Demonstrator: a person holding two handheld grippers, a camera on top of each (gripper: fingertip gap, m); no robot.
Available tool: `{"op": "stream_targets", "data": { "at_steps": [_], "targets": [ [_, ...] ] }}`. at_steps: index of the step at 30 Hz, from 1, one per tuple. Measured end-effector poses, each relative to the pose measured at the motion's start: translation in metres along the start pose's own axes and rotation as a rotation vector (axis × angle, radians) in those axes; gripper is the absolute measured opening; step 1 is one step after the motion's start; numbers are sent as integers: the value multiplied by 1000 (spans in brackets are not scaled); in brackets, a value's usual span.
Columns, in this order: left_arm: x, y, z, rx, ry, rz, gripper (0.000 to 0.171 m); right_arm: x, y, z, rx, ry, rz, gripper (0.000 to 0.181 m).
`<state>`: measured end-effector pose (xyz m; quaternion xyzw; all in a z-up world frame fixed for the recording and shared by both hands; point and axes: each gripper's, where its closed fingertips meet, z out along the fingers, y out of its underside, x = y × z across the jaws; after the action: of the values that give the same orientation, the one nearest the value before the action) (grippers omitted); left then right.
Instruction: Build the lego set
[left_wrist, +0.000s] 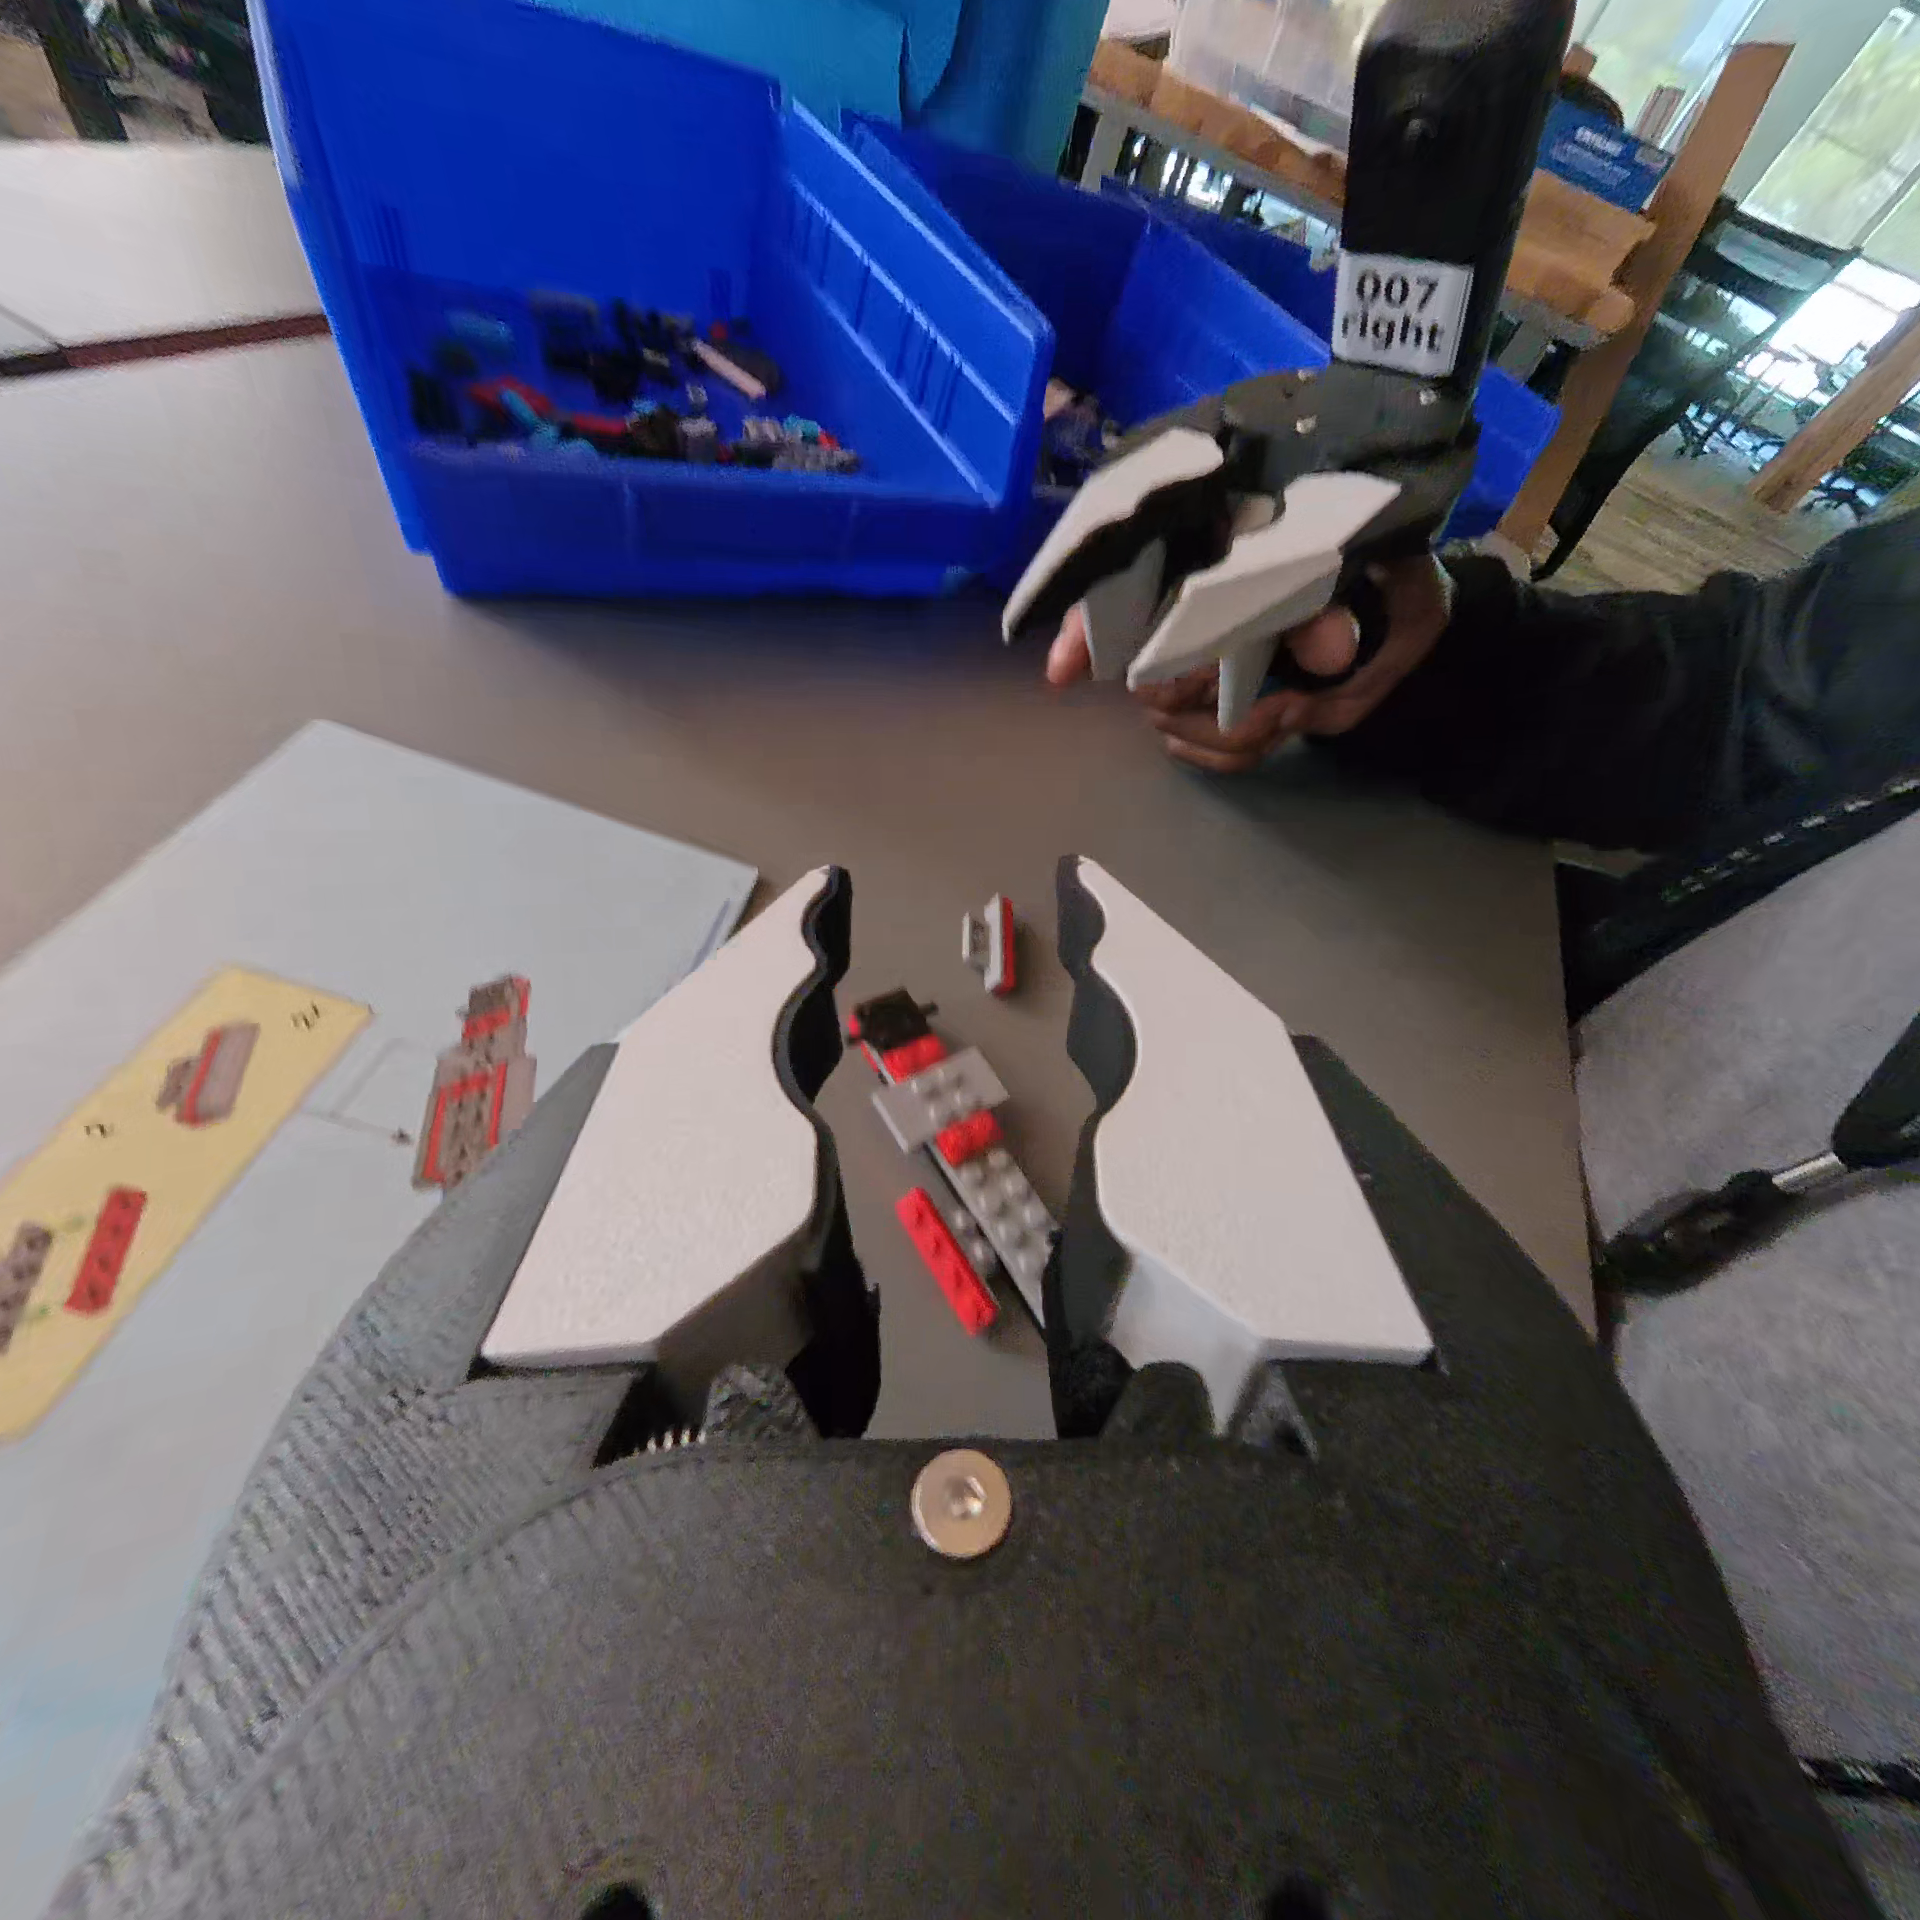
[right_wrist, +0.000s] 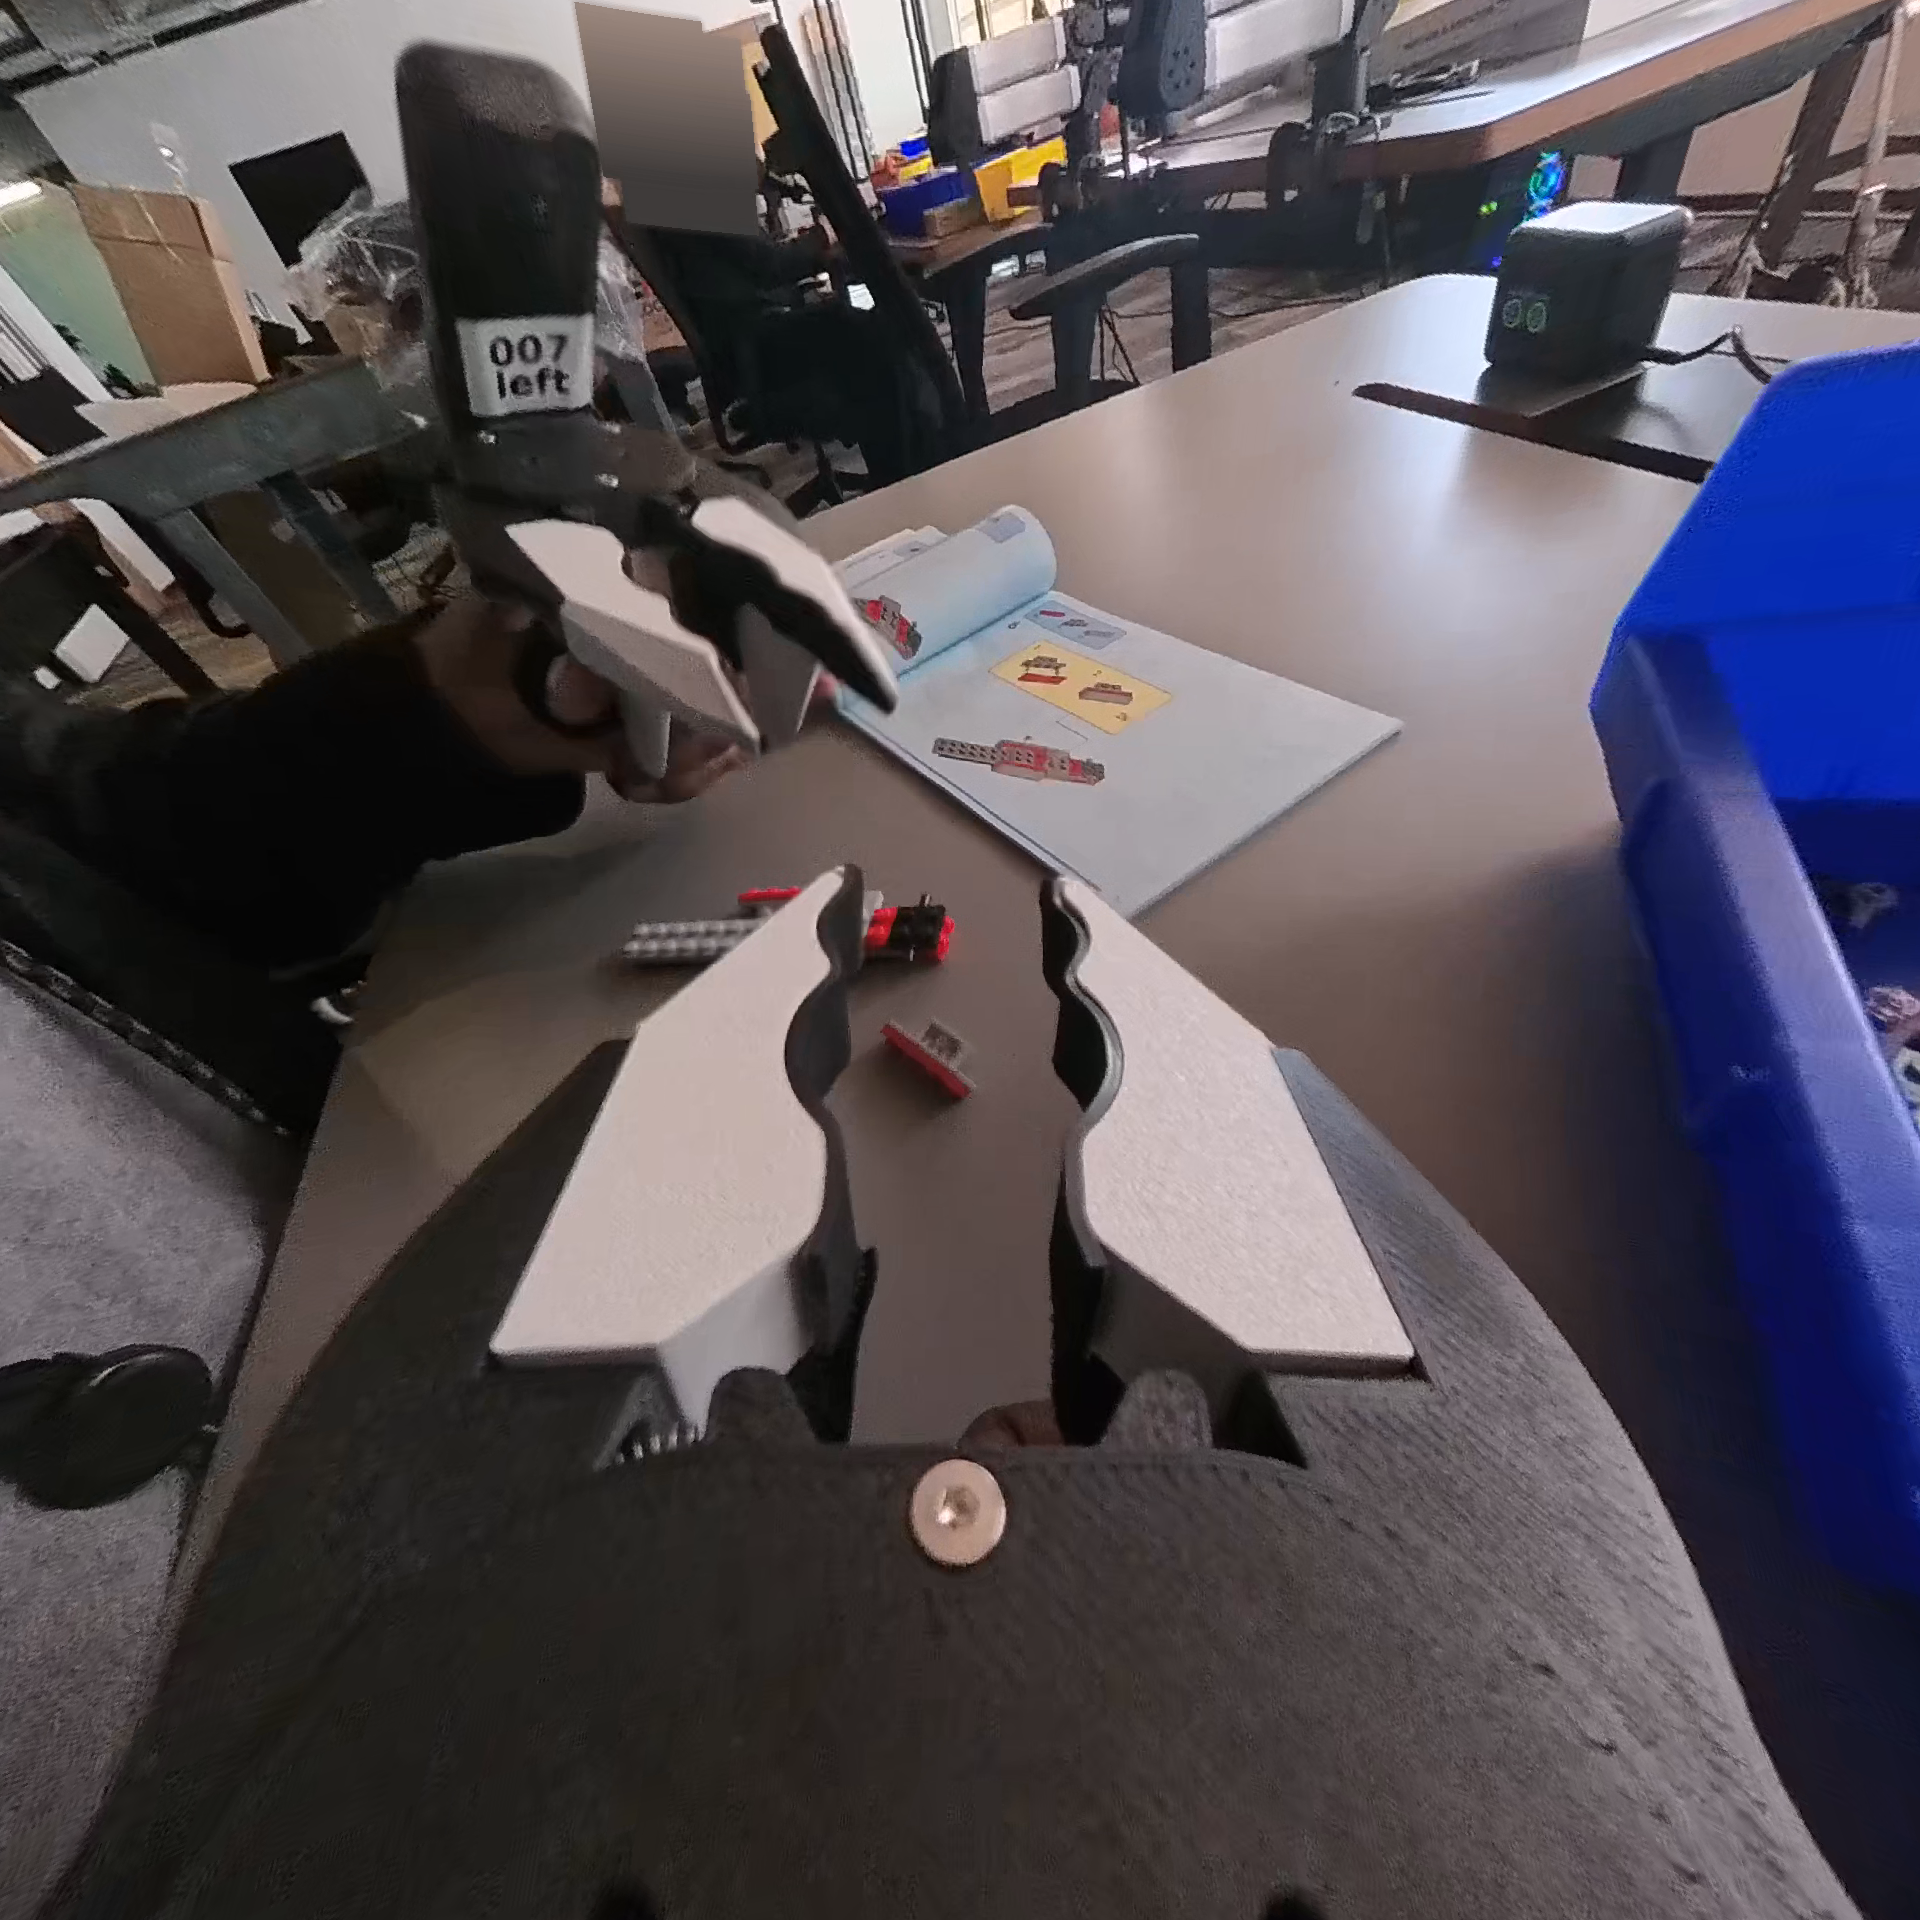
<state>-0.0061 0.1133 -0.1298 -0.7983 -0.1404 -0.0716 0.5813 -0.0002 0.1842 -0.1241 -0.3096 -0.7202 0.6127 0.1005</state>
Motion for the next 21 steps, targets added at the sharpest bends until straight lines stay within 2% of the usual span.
{"op": "stream_targets", "data": {
  "at_steps": [5,12,16,19,21],
  "targets": [
    [-16,-32,17,84,-22,52,43,7,10,-9,-19,26,7,38],
    [-44,-62,45,181,-49,110,48,10,7,-14,10,30,37,36],
    [-52,-69,50,228,-50,102,47,14,7,-15,16,34,71,35],
    [-53,-66,50,230,-78,139,33,17,6,-16,20,27,105,34],
    [-53,-64,51,230,-84,142,31,19,6,-16,22,21,128,34]
  ]
}}
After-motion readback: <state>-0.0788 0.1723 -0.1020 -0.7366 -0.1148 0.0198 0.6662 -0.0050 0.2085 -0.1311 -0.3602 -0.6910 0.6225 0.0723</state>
